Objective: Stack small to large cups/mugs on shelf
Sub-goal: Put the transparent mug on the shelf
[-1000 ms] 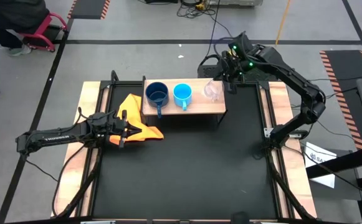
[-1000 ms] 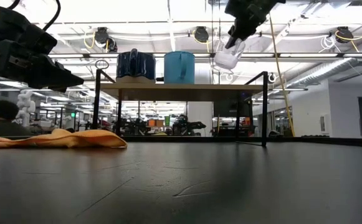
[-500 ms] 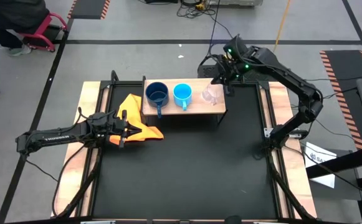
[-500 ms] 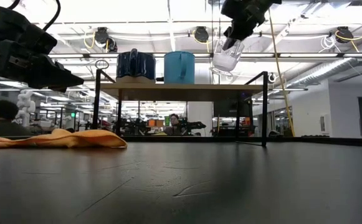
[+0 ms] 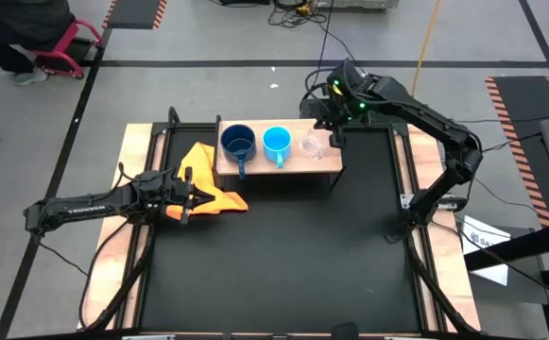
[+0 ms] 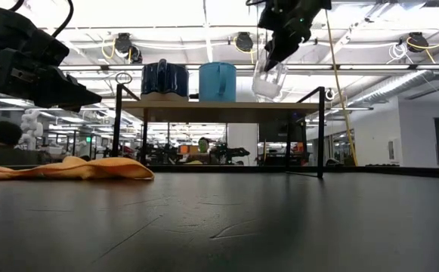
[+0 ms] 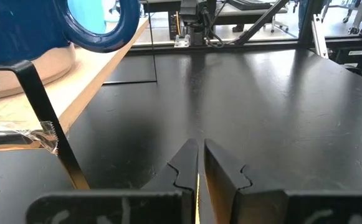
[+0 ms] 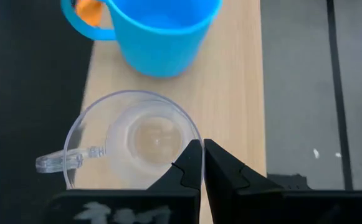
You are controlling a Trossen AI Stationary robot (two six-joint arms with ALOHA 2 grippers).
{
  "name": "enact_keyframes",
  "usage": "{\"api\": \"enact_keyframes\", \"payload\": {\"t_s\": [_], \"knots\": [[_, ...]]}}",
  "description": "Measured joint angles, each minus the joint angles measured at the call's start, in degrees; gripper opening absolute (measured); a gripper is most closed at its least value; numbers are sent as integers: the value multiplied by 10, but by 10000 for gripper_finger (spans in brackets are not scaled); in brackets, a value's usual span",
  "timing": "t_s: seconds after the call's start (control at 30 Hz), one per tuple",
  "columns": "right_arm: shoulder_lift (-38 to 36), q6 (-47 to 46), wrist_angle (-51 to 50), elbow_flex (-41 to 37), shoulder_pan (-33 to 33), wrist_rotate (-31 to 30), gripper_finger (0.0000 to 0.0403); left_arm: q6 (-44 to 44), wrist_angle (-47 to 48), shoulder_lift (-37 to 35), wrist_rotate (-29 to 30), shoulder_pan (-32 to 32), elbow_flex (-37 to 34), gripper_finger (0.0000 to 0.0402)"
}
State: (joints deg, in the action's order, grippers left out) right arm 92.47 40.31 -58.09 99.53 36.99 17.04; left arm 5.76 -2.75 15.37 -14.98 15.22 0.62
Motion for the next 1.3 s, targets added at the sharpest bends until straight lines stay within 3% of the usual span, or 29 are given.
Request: {"api": "enact_keyframes", "payload": {"t_s": [0.87,0.97,1.3], "knots": [[13,-2,-13,0,-9,-29,0,0,0,0,0,0,0,31],[25,-7,-40,15,-14,-65,0,0,0,0,0,0,0,31],[40,-19,-91,63,-19,-80,0,0,0,0,0,0,0,31]]}}
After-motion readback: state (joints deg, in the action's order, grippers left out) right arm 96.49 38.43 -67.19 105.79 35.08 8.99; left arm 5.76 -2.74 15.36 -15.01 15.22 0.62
